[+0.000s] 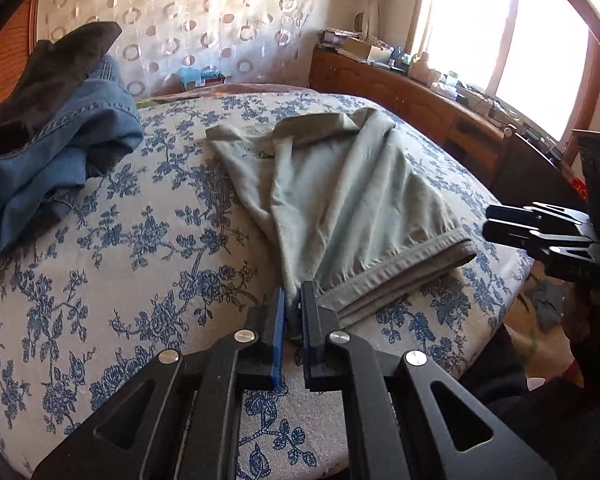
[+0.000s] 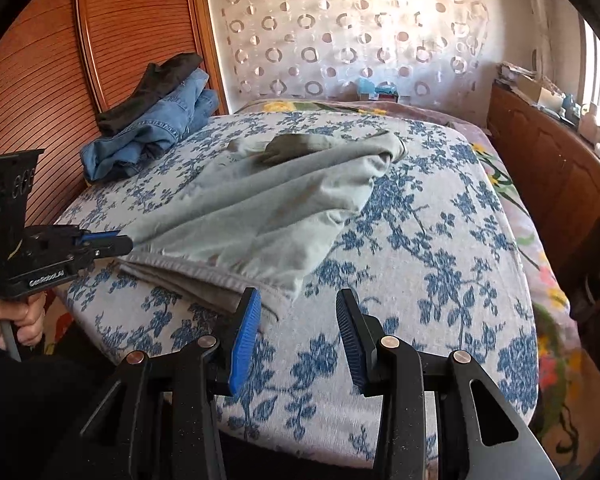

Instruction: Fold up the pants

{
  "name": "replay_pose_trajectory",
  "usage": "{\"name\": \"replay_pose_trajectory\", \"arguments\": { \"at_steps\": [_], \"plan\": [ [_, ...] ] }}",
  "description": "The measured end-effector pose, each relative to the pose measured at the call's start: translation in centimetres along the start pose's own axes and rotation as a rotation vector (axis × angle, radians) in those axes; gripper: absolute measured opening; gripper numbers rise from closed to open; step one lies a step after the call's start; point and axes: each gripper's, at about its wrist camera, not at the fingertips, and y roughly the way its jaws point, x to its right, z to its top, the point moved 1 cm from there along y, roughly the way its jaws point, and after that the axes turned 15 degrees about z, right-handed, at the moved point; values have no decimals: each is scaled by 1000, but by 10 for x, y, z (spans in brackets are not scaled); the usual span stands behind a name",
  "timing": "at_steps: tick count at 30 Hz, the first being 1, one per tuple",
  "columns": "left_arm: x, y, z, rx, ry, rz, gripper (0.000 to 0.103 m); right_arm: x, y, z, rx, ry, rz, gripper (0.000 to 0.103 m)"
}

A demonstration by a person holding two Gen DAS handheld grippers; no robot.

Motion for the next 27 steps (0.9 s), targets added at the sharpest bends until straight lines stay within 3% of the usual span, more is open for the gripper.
{"name": "replay_pose_trajectory", "arguments": {
  "at_steps": [3, 7, 9, 12, 20, 27],
  "plan": [
    [-1, -2, 6, 4, -6, -14, 9, -1, 7, 7, 9, -18, 1, 41],
    [-3, 0, 22, 24, 6, 20, 28, 3, 21, 20, 17, -43, -11, 41],
    [-4, 4, 32, 36, 12, 16, 56, 10, 27, 26, 26, -43, -19, 41],
    [-6, 15, 51, 60, 9, 11, 70, 24, 39, 32, 30, -23, -22, 41],
    [-3, 52, 102, 72, 45, 18, 68, 45, 62, 40, 14, -9, -46, 41],
    [10, 89, 124, 6, 113, 13, 49, 49, 69, 43, 26, 24, -38, 41]
  ]
}}
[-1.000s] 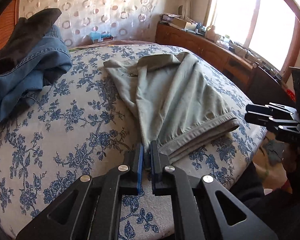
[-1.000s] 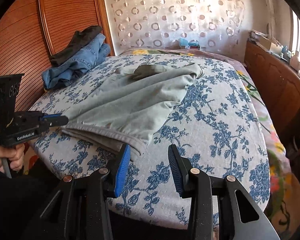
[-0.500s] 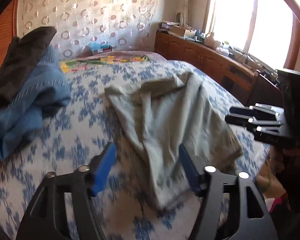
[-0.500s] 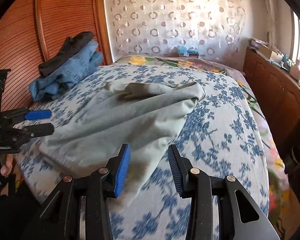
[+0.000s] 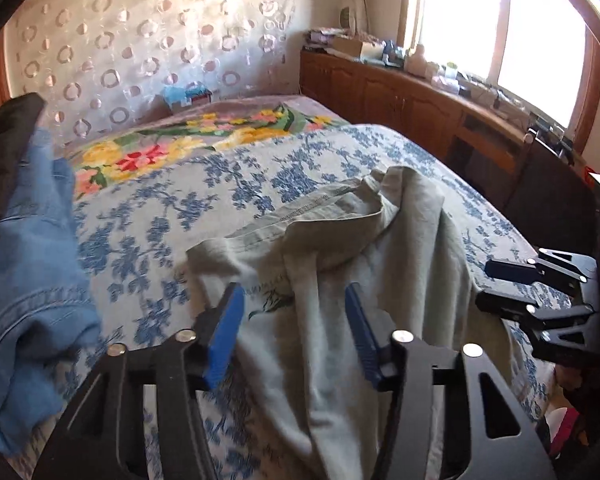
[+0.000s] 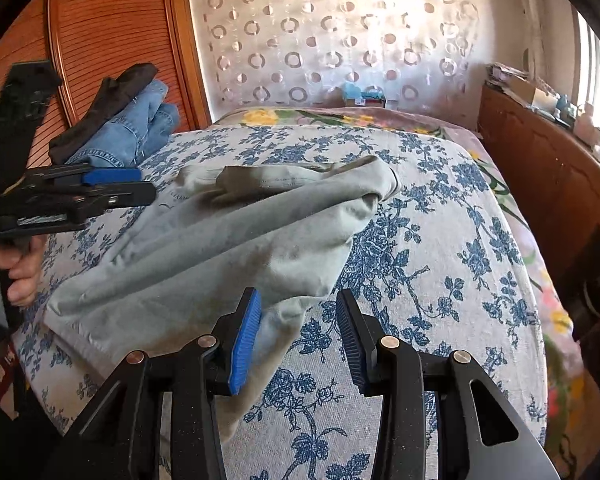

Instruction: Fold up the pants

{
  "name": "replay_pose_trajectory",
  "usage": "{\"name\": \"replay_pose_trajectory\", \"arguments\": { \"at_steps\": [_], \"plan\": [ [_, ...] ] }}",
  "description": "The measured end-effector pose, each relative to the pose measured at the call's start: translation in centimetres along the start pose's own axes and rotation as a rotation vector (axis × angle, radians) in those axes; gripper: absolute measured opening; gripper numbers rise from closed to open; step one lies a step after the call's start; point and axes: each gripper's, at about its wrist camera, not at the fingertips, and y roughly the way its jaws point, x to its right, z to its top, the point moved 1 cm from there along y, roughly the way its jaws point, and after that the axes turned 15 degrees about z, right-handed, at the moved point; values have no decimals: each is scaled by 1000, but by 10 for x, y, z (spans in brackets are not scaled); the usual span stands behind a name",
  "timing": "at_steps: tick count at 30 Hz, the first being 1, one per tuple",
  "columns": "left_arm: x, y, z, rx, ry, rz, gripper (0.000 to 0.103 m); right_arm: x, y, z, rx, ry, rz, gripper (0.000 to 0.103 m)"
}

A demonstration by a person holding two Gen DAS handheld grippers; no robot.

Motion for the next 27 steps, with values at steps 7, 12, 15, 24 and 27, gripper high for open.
{"name": "replay_pose_trajectory", "arguments": {
  "at_steps": [7, 12, 15, 24, 27],
  "plan": [
    [6, 34, 19, -74, 4, -18, 36, 5, 0, -2, 13, 11, 0, 41],
    [11, 51, 27, -105, 21, -20, 36, 5, -2, -4, 25, 17, 5, 41],
    [13, 61, 29, -122, 31, -1, 36, 6, -3, -5, 30, 24, 3, 41],
    [21, 56, 26, -74, 61, 11, 7, 3, -7, -8, 47, 13, -6, 41],
    [18, 40, 24, -29, 46, 3, 5, 3, -8, -9, 52, 11, -5, 41]
  ]
}}
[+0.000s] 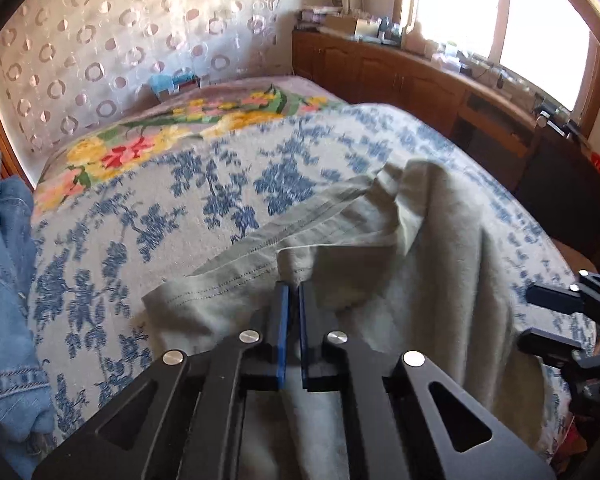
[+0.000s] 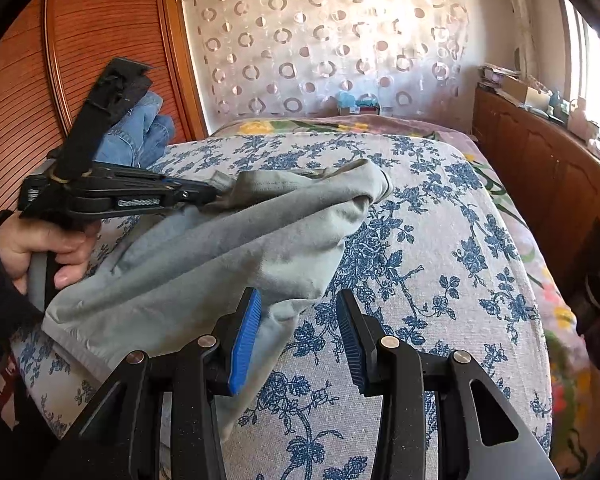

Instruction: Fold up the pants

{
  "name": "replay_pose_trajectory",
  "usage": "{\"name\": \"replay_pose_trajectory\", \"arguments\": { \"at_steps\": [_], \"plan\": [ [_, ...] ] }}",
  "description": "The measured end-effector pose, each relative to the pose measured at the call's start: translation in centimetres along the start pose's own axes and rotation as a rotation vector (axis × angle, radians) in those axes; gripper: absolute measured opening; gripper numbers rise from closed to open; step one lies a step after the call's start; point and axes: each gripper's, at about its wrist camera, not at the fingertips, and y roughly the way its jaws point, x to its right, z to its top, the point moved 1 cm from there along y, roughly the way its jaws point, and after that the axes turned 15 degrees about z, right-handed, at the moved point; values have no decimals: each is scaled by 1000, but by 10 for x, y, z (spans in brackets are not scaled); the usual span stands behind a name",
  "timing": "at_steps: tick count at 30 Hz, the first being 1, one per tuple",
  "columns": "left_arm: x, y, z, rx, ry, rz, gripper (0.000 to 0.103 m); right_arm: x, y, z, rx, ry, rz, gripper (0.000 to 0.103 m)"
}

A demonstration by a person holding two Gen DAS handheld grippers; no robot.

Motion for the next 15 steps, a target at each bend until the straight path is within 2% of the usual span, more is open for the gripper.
{"name": "replay_pose_trajectory", "arguments": {
  "at_steps": [7, 13, 15],
  "plan": [
    [-40, -35, 2, 95, -104, 43, 5, 2, 0, 0, -2, 3, 1, 41],
    [-72, -25, 4, 65, -151, 118, 5, 2, 1, 1, -7, 1, 0, 41],
    [-77, -18, 0, 48, -161, 106, 5, 2, 2, 2, -10, -1, 1, 41]
  ]
}}
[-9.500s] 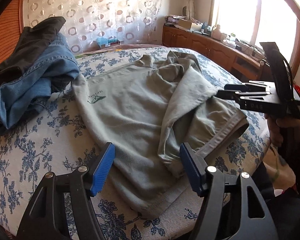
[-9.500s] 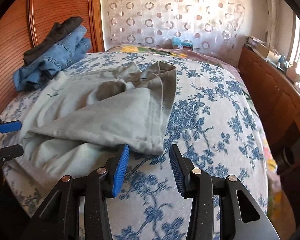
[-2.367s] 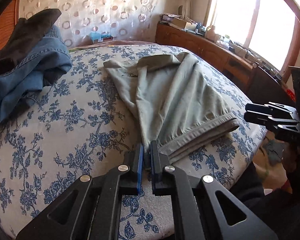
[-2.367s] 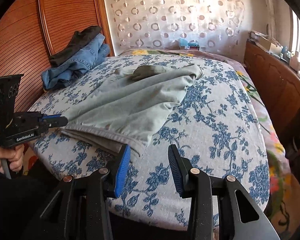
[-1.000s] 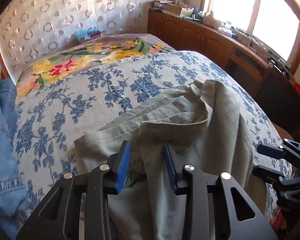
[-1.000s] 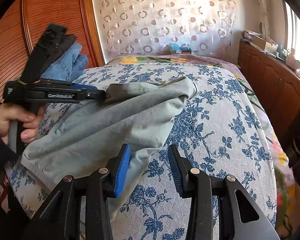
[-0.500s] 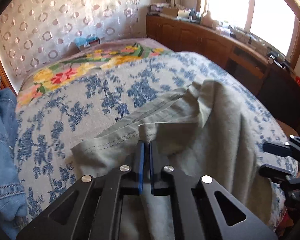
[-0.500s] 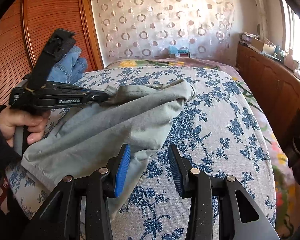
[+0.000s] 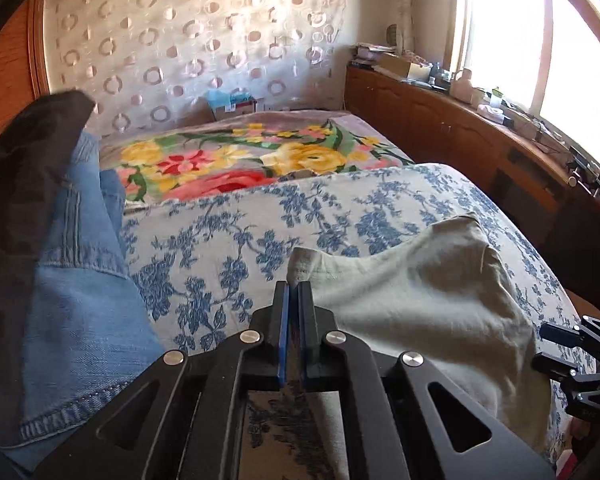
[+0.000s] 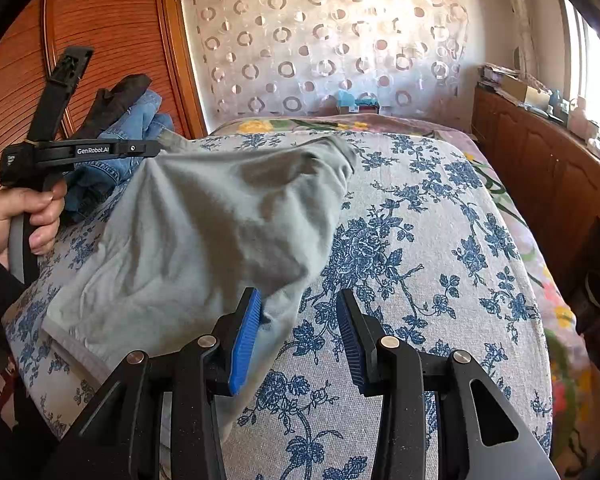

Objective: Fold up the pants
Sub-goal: 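Open the left gripper and release the pants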

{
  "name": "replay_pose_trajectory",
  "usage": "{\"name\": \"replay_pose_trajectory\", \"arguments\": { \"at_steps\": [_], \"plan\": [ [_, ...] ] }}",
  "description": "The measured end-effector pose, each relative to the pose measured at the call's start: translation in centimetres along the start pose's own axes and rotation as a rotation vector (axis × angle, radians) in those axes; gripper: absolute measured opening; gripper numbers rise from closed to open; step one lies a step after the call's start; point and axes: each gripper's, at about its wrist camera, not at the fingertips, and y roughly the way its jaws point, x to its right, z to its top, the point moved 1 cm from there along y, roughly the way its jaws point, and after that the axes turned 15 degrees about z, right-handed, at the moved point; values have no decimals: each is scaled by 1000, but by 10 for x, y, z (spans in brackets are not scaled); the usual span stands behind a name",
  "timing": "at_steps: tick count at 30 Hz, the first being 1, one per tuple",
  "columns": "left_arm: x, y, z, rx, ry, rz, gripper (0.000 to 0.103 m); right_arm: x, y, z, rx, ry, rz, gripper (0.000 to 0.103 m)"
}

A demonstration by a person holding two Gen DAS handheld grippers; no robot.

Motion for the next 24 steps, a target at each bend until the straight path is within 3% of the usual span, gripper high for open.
{"name": "replay_pose_trajectory", "arguments": {
  "at_steps": [4, 7, 8, 11, 20, 24],
  "plan": [
    [5, 12, -9, -58, 9, -4, 12, 1, 1, 0, -6, -3, 1, 41],
    [7, 12, -13, -59, 11, -17, 32, 1, 2, 1, -8, -4, -1, 41],
    [8, 10, -15, -56, 12, -27, 47, 1, 2, 1, -8, -4, -2, 41],
    [12, 2, -21, -37, 24, -42, 58, 0, 3, 1, -9, -6, -3, 41],
    [16, -20, -45, -29, 16, -100, 60, 0, 3, 1, -10, -7, -3, 41],
    [21, -30, -60, -40, 32, -84, 60, 1, 4, 0, -12, -7, -2, 41]
  ]
}}
